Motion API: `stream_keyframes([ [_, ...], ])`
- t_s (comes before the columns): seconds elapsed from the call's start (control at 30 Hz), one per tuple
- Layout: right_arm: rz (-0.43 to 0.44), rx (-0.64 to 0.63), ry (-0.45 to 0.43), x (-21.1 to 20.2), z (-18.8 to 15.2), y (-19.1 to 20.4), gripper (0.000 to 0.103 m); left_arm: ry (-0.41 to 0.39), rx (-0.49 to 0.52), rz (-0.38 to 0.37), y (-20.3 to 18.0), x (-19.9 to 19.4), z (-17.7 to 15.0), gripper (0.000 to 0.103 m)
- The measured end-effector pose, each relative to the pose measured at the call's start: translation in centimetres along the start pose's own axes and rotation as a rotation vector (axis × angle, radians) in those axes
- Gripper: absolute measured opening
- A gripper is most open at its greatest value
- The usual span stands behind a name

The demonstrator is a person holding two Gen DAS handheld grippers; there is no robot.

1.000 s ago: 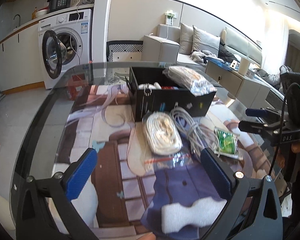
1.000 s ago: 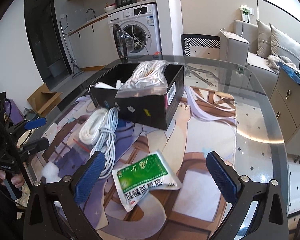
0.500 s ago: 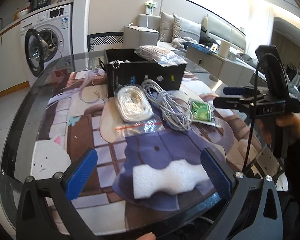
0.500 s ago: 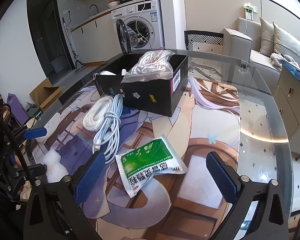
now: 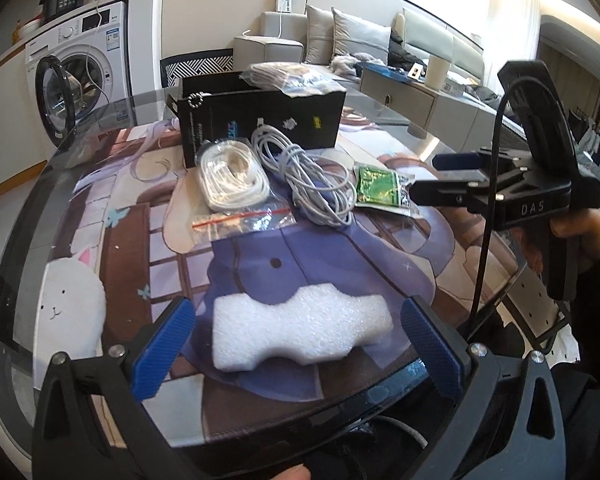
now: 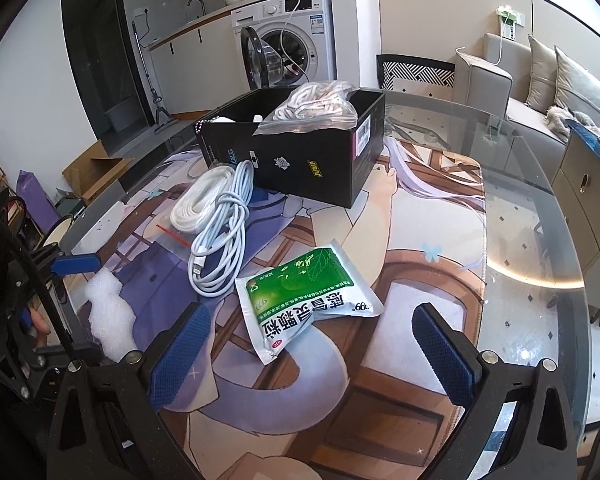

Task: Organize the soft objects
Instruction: 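Move the left tool to the white foam piece while the right tool approaches the green packet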

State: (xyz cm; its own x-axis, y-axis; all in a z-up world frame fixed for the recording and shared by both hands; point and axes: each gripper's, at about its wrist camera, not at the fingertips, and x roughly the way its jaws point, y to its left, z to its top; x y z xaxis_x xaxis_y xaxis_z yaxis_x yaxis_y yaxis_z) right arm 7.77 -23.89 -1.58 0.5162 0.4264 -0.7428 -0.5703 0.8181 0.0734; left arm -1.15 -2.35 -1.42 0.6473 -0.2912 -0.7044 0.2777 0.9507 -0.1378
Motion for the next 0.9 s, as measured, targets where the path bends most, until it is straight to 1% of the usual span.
stream_keyframes([
  [0.1,0.000,0.003,0.000,0.0,-0.1,-0.1,0.103,0.023,-0.004,-0.012,0.0,0.6,-0.2,0.103],
  [0.2,0.000,0.003,0.000,0.1,-0.1,-0.1,0.102,0.052,-0.012,-0.008,0.0,1.3,-0.4,0.103],
  [0.3,-0.005,0.001,0.006,0.3,-0.2,-0.1,0.103,0.048,-0.001,0.006,-0.1,1.5,-0.4,0.103],
  [0.47,-0.011,-0.008,0.016,1.0,-0.1,-0.3,0.103,0.043,-0.018,0.003,0.2,1.5,-0.2,0.101],
  [0.53,-0.012,-0.015,0.021,1.2,0.0,-0.3,0.103,0.038,-0.020,0.007,0.4,1.5,0.0,0.092],
  [0.67,-0.005,-0.037,0.040,1.7,0.3,-0.3,0.102,0.025,-0.043,0.004,1.2,1.4,0.3,0.091],
  [0.9,0.010,-0.087,0.087,3.1,0.7,-0.2,0.102,-0.028,-0.045,0.045,2.1,1.0,1.5,0.091],
])
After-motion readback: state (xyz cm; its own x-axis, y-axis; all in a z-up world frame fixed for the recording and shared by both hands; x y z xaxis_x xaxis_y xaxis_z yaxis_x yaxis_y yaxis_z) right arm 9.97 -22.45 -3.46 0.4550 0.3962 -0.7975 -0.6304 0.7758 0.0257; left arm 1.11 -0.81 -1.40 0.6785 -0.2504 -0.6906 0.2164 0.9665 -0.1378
